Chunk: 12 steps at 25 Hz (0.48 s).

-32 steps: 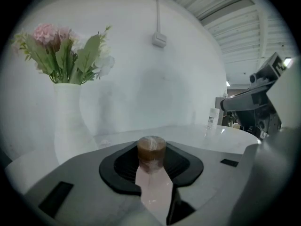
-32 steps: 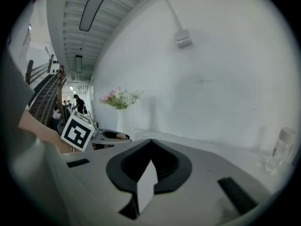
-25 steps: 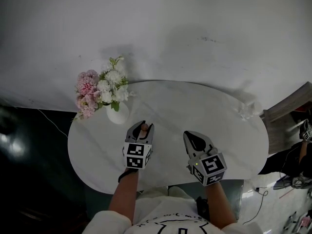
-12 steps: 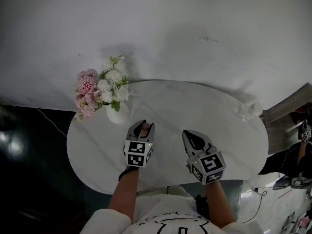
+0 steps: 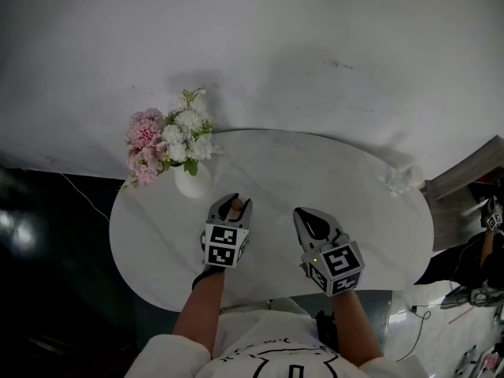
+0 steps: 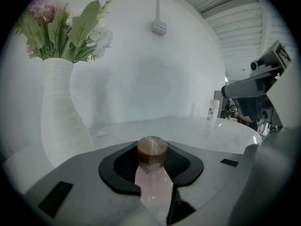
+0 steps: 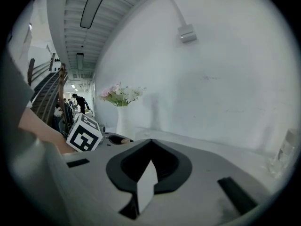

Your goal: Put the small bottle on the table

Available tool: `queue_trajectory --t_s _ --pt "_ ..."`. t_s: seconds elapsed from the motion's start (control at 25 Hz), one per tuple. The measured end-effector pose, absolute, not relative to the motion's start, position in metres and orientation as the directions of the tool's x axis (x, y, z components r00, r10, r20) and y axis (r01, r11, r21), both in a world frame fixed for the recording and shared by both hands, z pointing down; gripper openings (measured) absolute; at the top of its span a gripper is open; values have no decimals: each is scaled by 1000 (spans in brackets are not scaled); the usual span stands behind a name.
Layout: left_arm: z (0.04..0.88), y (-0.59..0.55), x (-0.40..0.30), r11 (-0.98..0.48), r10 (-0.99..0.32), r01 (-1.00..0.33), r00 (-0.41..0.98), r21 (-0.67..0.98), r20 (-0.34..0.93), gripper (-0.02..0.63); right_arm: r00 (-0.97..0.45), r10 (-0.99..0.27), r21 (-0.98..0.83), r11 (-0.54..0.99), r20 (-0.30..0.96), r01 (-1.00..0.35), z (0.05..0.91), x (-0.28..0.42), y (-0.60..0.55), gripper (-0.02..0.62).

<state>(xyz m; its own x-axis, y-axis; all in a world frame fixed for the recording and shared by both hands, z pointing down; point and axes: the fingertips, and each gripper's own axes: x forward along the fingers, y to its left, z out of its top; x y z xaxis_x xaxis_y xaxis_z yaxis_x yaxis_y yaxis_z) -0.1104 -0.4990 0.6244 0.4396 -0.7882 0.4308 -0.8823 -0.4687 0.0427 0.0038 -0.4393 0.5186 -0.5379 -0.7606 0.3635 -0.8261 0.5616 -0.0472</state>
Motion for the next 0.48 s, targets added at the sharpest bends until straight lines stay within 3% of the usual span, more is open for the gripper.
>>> queue_trajectory --t_s 0.36,0.4,0.48 --pt "627 -499 -111 -483 -770 -874 457 62 444 146 -524 -770 -40 549 364 -835 513 5 -433 -6" --pt "627 -500 -111 -483 -769 -873 462 71 443 170 -521 -771 -40 547 367 -836 514 6 -433 -6" --pt "625 -503 -112 -482 -770 -872 467 84 435 283 -515 -774 -39 541 369 -840 513 8 -432 -6"
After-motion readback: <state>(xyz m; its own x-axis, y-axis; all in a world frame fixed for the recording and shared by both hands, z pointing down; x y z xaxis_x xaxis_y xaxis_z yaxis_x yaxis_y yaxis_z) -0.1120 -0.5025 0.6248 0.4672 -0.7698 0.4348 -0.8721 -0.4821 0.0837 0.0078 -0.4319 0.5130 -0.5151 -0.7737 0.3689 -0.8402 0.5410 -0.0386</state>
